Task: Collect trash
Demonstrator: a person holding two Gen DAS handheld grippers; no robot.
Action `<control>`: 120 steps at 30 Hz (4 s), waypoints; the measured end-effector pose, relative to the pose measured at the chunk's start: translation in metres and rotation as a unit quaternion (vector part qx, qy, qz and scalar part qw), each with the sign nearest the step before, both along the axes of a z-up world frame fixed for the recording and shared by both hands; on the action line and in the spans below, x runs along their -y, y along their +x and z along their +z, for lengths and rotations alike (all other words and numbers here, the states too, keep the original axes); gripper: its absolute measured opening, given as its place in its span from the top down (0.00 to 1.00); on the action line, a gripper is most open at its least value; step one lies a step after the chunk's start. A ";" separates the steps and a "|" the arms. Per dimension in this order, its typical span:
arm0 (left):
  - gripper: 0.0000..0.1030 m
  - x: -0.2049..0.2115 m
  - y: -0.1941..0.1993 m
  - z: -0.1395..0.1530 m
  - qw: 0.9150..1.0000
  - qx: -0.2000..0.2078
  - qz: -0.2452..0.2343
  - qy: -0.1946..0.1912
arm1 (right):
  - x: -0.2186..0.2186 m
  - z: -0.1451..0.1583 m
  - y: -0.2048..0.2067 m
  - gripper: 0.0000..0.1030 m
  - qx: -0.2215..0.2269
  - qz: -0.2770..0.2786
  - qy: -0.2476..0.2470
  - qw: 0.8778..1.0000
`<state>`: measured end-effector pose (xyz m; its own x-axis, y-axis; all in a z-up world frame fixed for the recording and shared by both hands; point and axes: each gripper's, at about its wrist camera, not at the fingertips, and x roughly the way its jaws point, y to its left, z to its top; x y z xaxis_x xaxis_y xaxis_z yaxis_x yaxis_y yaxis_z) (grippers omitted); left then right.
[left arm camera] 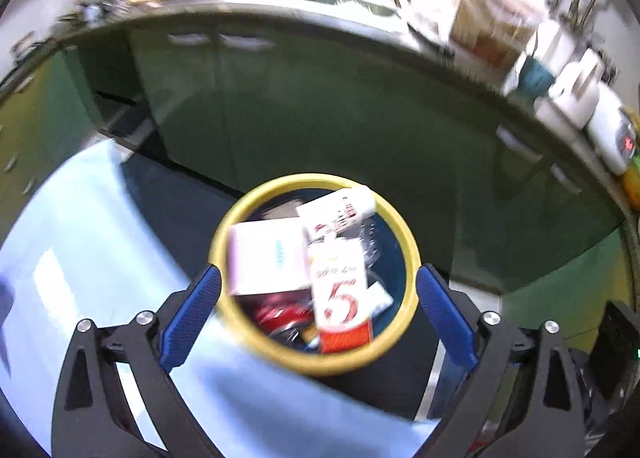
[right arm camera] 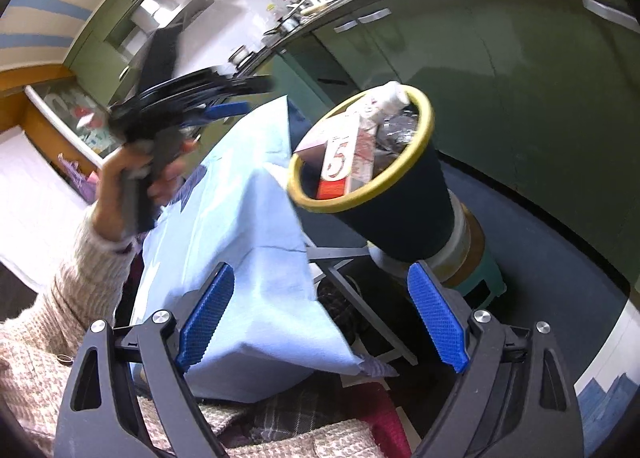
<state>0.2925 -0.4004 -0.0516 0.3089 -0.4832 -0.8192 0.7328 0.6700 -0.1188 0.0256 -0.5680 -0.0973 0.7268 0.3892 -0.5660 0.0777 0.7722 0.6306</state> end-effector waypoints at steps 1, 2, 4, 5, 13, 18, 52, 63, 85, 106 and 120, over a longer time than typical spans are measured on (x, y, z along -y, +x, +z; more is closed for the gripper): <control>0.08 -0.020 -0.006 0.007 1.000 0.008 0.012 -0.012 | -0.006 0.003 0.002 0.15 0.001 0.008 -0.006 1.000; 0.07 -0.046 -0.018 0.013 0.999 0.020 0.029 -0.026 | -0.011 0.006 0.003 0.15 0.000 0.015 -0.011 1.000; 0.07 -0.087 -0.032 0.020 0.997 0.036 0.056 -0.037 | -0.025 0.013 0.007 0.15 0.000 0.030 -0.027 0.999; 0.07 -0.109 -0.042 0.023 0.996 0.040 0.068 -0.042 | -0.034 0.018 0.010 0.15 0.001 0.039 -0.036 0.999; 0.07 -0.255 -0.140 0.038 0.970 0.127 0.197 -0.071 | -0.103 0.058 0.010 0.15 0.040 0.073 -0.115 0.990; 0.07 -0.327 -0.196 0.047 0.941 0.165 0.284 -0.076 | -0.143 0.079 0.004 0.11 0.063 0.069 -0.191 0.977; 0.07 -0.412 -0.313 0.075 0.883 0.236 0.397 -0.079 | -0.173 0.120 -0.046 0.08 0.115 0.036 -0.273 0.954; 0.07 -0.409 -0.316 0.075 0.884 0.238 0.396 -0.076 | -0.173 0.120 -0.044 0.08 0.114 0.039 -0.273 0.954; 0.07 -0.404 -0.315 0.074 0.889 0.231 0.388 -0.070 | -0.171 0.118 -0.043 0.08 0.113 0.040 -0.273 0.955; 0.07 -0.401 -0.314 0.074 0.893 0.231 0.381 -0.068 | -0.173 0.117 -0.042 0.08 0.113 0.042 -0.272 0.955; 0.07 -0.405 -0.313 0.072 0.893 0.226 0.382 -0.070 | -0.175 0.116 -0.041 0.08 0.112 0.044 -0.272 0.955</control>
